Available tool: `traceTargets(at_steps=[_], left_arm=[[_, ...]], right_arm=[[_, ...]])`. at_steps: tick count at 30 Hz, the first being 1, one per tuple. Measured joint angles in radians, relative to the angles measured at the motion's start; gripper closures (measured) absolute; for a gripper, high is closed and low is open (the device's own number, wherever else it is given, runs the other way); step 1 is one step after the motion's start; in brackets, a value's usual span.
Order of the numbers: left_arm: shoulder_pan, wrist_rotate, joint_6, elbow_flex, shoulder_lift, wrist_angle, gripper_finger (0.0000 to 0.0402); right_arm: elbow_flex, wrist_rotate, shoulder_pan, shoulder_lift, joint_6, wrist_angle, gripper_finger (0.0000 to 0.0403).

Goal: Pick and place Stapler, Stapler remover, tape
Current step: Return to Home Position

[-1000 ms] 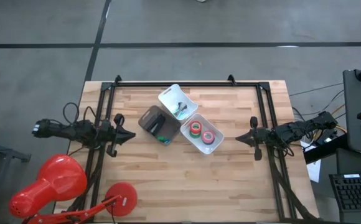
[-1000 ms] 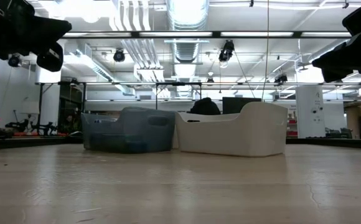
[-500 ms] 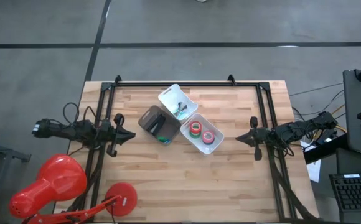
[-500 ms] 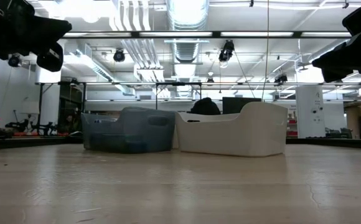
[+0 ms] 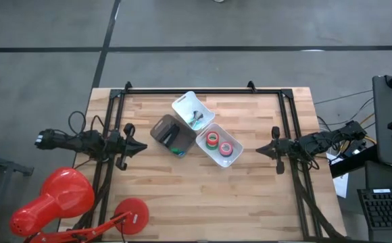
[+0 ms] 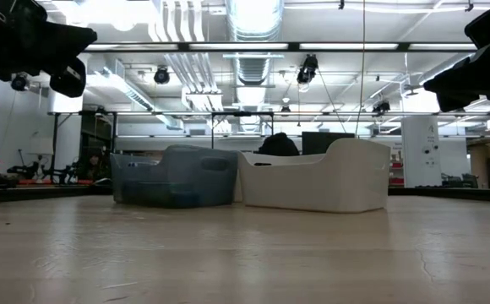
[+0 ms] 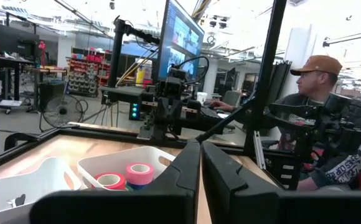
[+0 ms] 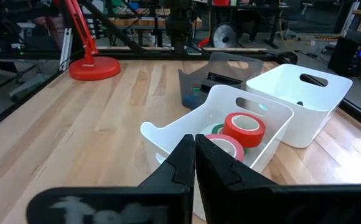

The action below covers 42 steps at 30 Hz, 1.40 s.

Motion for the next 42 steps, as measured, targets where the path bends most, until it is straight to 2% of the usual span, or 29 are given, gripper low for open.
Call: traceTargets(at_steps=[42], left_arm=[[0.000,0.000,0.000,0.000,0.000,0.000,0.0382]], right_arm=[[0.000,0.000,0.000,0.000,0.000,0.000,0.0394]])
